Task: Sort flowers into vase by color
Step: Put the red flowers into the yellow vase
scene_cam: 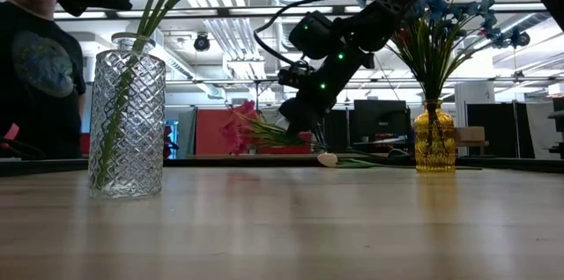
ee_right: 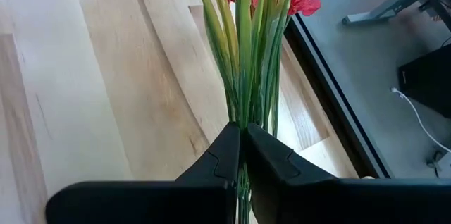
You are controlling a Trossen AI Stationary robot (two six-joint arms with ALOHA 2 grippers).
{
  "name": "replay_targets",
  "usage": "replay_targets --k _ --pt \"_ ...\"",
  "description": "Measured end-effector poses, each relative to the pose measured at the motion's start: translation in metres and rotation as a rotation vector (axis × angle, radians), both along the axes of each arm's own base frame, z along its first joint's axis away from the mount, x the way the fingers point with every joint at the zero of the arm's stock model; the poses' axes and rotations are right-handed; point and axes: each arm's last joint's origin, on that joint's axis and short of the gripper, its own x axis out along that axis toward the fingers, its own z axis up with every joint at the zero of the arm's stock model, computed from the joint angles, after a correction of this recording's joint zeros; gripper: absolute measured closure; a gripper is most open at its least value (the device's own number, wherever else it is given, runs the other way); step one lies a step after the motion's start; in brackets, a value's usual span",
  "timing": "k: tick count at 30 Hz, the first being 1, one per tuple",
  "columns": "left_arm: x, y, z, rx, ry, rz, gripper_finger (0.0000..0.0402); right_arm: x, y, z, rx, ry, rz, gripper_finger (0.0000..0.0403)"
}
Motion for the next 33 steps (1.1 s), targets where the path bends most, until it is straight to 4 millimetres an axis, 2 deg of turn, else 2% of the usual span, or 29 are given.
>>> replay_targets --k 8,12,19,27,33 --pt "0.000 0.000 0.000 0.000 0.000 0.000 0.0299 0.000 0.007 0.005 0.019 -0.011 0.002 0.0390" --pt "0.000 0.000 0.000 -0.002 -0.006 0.001 0.0299 -0.004 0.019 0.018 0.043 -0.011 0.003 0.0390" --pt "0.003 -0.001 0.003 -0.006 -0.042 0.023 0.0299 -0.015 0.040 0.053 0.100 -0.074 -0.020 0.0390" --pt "0.013 -0.005 0.002 0.003 -0.023 0.022 0.0299 -0.029 0.076 0.068 0.148 -0.086 0.007 0.0390" --pt "0.020 -0.008 0.001 0.010 -0.010 0.021 0.0299 -0.042 0.086 0.075 0.168 -0.126 0.009 0.0390"
